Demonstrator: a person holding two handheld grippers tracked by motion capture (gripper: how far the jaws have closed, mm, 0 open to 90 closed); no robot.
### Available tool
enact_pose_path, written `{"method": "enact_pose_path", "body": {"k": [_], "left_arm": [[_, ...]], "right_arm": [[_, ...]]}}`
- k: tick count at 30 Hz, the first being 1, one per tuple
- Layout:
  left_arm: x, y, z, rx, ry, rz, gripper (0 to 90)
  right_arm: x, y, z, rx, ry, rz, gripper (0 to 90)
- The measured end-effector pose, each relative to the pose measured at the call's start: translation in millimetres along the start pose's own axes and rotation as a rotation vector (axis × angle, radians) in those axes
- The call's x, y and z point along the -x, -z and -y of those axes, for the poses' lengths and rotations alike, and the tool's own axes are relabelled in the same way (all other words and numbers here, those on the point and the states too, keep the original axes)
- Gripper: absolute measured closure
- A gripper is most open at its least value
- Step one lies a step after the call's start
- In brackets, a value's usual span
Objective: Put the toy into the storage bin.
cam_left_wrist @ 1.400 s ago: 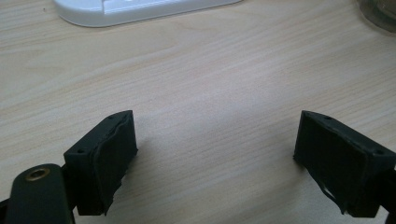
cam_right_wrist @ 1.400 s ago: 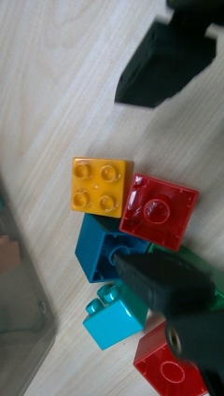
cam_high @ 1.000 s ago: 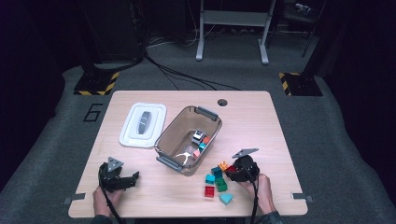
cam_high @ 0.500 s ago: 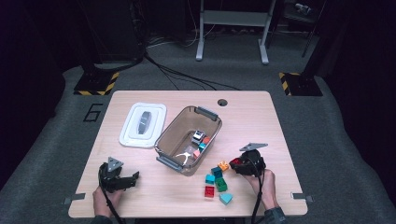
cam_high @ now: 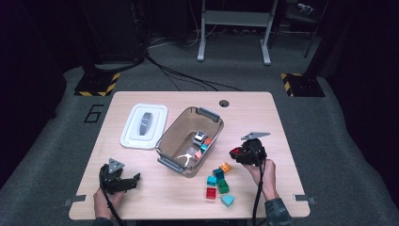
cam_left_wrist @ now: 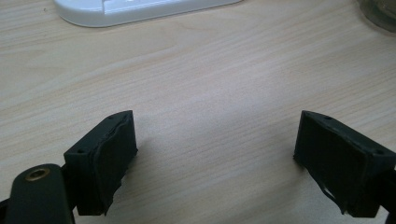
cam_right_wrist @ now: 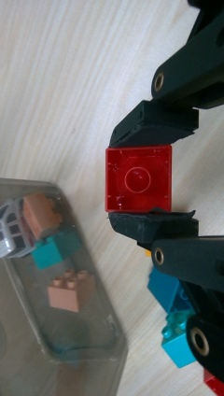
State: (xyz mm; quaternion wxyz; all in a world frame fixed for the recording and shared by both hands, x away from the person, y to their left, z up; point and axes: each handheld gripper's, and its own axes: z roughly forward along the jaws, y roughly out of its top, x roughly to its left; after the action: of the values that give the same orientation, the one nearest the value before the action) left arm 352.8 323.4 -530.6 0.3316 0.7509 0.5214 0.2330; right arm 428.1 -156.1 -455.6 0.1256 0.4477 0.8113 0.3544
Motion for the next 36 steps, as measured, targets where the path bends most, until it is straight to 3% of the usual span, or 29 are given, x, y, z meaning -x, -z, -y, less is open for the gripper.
{"method": "enact_pose_path", "body": {"k": [5, 18, 36], "left_arm": [[0.0, 0.0, 0.0, 0.0, 0.0, 0.0, 12.6], [-0.2, -0.1, 0.0, 0.0, 0.003, 0.003, 12.6], [-0.2, -0.2, -0.2, -0.001, 0.003, 0.004, 12.6]], "right_arm": [[3.4, 5.3, -11.9, 0.034, 0.008, 0.006, 58.9], [8.2, 14.6, -32.9, 0.064, 0.003, 0.019, 58.9], [2.4, 34.3, -65.3, 0.11, 0.029, 0.045, 58.9]]}}
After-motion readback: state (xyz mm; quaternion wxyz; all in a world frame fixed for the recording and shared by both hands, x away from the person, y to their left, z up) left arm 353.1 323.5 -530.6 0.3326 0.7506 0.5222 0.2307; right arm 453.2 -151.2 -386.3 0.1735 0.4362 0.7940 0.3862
